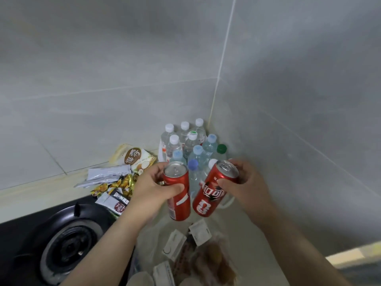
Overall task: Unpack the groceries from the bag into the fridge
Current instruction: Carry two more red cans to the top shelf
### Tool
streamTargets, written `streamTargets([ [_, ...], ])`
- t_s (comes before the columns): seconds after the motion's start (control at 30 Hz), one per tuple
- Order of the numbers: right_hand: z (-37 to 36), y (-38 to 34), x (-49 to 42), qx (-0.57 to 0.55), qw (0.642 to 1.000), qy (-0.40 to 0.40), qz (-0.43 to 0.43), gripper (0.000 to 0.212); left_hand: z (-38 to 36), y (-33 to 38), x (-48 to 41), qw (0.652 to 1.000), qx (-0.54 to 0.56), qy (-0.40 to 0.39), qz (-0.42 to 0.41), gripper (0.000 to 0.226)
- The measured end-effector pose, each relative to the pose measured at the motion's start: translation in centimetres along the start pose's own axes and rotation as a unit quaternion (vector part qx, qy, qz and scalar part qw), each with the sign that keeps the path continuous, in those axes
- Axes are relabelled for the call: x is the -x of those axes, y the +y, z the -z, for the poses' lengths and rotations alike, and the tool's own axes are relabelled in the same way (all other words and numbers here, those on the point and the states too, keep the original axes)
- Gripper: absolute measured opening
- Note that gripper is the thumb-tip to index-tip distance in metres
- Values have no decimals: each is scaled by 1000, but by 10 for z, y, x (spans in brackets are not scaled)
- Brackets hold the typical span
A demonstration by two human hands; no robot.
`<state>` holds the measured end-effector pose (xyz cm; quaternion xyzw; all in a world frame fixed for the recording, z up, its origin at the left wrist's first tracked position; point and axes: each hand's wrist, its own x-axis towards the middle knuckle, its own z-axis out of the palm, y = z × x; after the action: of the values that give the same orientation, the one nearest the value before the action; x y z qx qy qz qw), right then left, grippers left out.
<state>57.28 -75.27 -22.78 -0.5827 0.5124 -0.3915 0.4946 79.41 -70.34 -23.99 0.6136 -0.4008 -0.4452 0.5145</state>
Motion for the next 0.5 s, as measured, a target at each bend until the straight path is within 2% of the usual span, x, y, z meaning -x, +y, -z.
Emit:
streamTargets([
  [0.37, 51, -21, 61, -128, 988, 81, -12, 38, -36, 40, 35, 990, 65, -121, -34, 34],
  [0.5, 74, -19, 97, -140, 984, 114, 1, 60, -60, 46, 46, 982, 50, -179, -45, 31],
])
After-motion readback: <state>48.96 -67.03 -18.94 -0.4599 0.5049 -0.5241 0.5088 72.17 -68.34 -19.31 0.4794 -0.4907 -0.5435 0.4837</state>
